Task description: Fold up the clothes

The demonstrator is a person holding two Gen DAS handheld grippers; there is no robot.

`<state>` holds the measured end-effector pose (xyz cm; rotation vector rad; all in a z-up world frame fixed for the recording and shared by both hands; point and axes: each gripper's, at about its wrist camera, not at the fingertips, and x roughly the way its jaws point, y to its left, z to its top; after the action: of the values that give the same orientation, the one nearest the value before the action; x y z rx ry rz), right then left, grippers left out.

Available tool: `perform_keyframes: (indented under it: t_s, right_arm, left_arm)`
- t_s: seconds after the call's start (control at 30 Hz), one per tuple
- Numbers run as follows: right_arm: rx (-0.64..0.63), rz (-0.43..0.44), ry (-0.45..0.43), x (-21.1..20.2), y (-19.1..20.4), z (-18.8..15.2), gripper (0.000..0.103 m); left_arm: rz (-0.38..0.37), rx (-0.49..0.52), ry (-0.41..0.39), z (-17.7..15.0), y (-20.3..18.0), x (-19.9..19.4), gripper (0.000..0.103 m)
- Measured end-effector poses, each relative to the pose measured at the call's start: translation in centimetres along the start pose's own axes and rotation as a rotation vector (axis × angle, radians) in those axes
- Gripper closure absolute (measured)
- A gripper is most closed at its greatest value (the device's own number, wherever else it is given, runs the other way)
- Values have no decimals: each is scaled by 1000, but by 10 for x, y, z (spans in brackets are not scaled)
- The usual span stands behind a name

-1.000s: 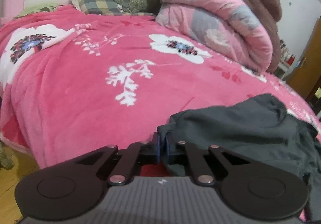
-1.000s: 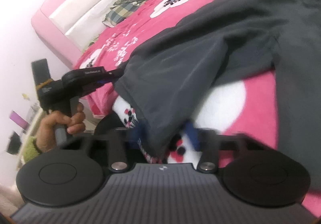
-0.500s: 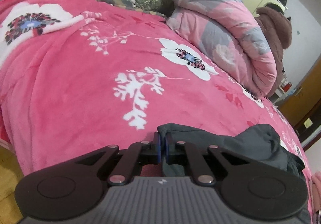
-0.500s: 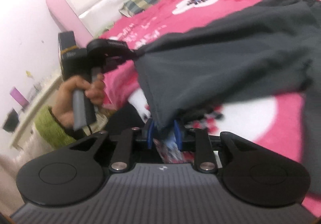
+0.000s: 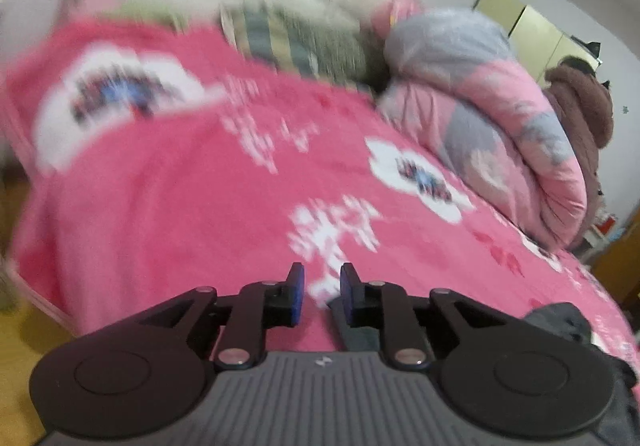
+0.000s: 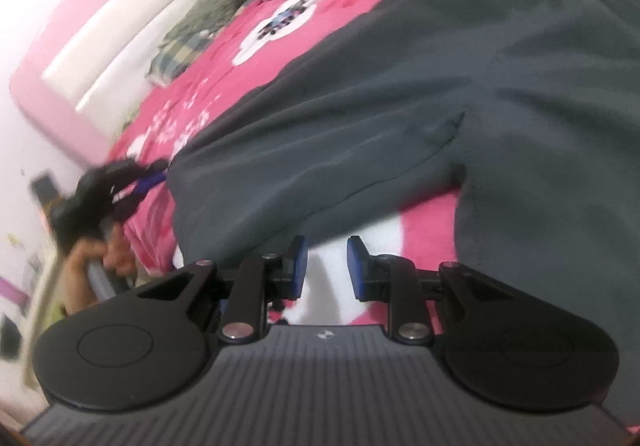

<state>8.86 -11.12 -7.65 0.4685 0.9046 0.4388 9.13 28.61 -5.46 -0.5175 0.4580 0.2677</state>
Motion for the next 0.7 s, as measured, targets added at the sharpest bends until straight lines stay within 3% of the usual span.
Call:
perform_keyframes:
  t_s: [0.1, 0.23, 0.3, 0.4, 0.53, 0.63, 0.7]
  right_arm:
    - [57, 23, 3, 4, -8, 3, 82]
    - [139, 59, 9, 9, -20, 6, 82]
    - [186, 82, 10, 10, -26, 6, 82]
    - [253, 115, 6, 10, -34, 3, 82]
    - [292, 125, -1, 4, -37, -3, 82]
    - [327, 131, -9, 3, -40, -4, 81]
    - [357, 139, -22, 4, -42, -4, 80]
  left_arm:
    - [-85, 30, 9, -4, 4, -40, 64]
    - [-360, 97, 206, -36, -5, -77, 57]
    - [-451, 167, 304, -62, -20, -88, 56]
    - [-457, 327, 311, -99, -50, -102, 56]
    - [-419, 465, 234, -121, -80, -102, 60]
    - [-373, 528, 207, -128, -94, -95, 72]
    - [-356, 514, 218, -130, -95, -91, 82]
